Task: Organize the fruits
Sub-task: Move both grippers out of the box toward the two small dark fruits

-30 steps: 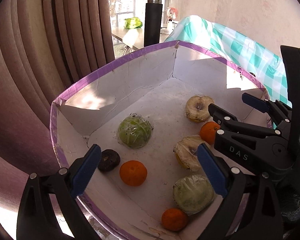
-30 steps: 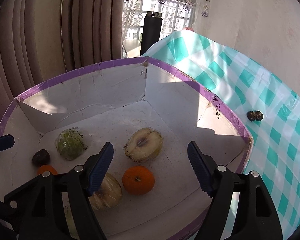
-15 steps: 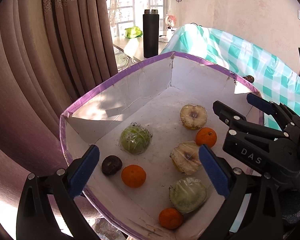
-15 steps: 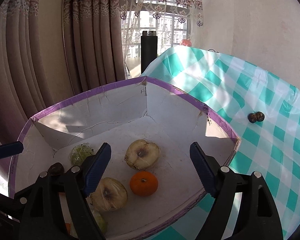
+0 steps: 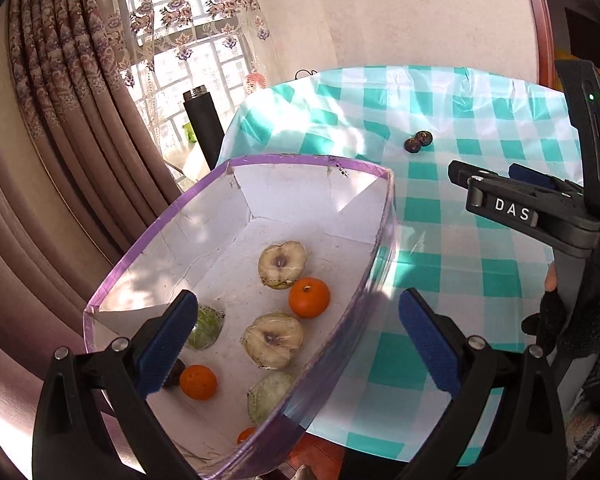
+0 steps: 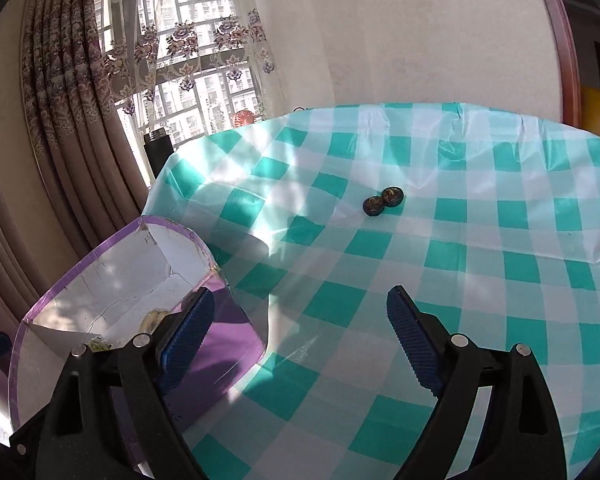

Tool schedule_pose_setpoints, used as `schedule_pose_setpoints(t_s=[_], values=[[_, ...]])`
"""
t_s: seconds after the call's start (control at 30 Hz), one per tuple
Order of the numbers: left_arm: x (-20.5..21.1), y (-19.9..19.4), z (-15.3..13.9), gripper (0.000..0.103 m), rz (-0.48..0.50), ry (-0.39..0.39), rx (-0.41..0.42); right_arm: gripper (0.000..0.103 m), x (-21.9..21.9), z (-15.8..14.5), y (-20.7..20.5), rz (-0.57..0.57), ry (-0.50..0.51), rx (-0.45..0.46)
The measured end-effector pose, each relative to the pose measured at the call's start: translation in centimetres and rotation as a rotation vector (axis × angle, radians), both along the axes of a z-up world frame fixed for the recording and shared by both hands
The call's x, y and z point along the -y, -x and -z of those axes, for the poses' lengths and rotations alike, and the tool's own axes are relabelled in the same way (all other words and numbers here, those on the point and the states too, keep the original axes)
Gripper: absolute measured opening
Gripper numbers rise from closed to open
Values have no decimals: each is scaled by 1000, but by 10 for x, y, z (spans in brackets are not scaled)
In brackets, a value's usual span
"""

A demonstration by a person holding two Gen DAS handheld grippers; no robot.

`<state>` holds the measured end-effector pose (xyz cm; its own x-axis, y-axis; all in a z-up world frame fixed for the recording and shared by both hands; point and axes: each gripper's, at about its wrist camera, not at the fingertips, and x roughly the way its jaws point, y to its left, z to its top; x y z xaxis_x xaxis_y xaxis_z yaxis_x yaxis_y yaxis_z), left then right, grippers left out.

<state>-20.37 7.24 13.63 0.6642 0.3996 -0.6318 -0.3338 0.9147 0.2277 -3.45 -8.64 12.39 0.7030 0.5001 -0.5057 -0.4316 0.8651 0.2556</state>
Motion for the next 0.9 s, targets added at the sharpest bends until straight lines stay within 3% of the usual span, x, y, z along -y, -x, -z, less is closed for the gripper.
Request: schedule_pose_setpoints(t_s=[0.13, 0.23, 0.37, 0.47, 0.7, 0.9], values=[[38, -24, 4, 101, 120, 26, -6, 87, 49, 16, -22, 130, -24, -54], [75, -45, 11, 101, 219, -6, -2, 87, 82, 32, -37, 225, -46, -105], [123, -80, 32, 101, 370, -60, -11, 87, 126, 53, -53, 348, -88, -175], [137, -116, 53, 101, 430, -42, -15, 87, 151, 63, -66, 425, -111, -218], [113, -216, 88, 101, 388, 254, -36, 87, 153, 72, -112, 453, -64, -242], [86, -282, 112, 101, 272, 355, -29, 87, 121, 84, -173, 397, 23, -263]])
